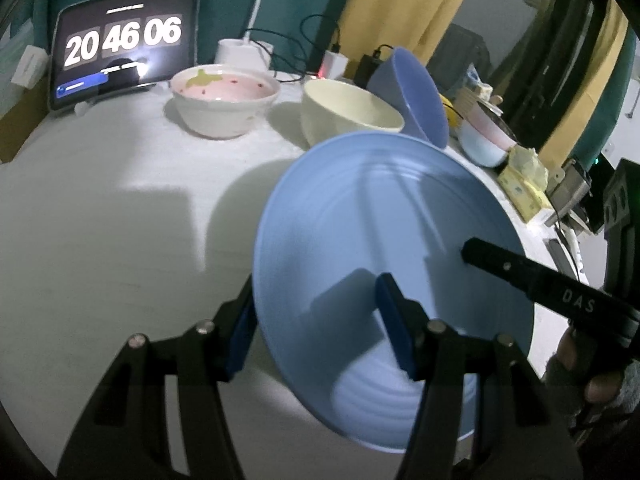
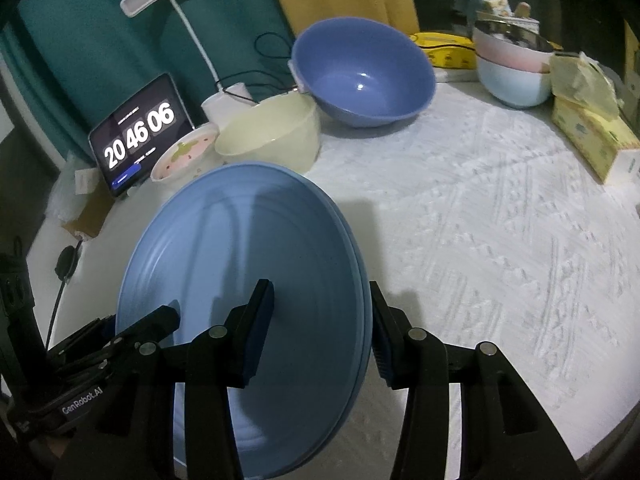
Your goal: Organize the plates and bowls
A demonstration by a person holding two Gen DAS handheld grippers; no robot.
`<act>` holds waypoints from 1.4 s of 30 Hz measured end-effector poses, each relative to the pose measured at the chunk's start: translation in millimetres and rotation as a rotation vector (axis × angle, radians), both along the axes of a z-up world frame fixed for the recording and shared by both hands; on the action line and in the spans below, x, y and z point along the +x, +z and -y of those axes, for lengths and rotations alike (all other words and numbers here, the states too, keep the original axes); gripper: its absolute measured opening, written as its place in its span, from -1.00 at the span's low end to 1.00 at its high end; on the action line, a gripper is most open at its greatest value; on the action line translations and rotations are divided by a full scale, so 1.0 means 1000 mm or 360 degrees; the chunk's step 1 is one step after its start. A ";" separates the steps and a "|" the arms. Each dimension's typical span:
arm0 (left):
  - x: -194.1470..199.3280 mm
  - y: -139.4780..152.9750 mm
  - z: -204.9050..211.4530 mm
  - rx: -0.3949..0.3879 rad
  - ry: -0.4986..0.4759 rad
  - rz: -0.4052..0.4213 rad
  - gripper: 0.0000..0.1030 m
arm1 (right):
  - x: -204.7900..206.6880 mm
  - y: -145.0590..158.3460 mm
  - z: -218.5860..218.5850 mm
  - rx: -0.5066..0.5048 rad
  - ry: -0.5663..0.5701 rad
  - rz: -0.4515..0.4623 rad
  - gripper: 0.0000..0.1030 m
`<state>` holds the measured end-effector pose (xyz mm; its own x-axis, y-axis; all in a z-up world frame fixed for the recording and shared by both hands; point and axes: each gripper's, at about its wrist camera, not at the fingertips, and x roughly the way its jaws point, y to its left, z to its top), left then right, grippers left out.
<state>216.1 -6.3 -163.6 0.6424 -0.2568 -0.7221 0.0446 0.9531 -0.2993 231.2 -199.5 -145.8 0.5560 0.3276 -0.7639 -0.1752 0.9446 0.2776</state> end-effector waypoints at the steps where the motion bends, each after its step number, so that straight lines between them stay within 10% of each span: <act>1: 0.000 0.000 -0.003 -0.0005 0.0007 -0.0001 0.14 | 0.001 0.000 -0.003 -0.0004 0.0007 -0.0001 -0.06; 42: 0.012 -0.020 -0.099 -0.0018 0.0267 -0.0070 0.14 | 0.049 -0.017 -0.112 -0.0053 0.0276 -0.0050 -0.06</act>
<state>227.6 92.3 -183.7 0.6447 -0.1570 -0.7481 -0.1283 0.9426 -0.3083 280.0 -87.5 -163.1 0.4691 0.3907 -0.7920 -0.3282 0.9097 0.2544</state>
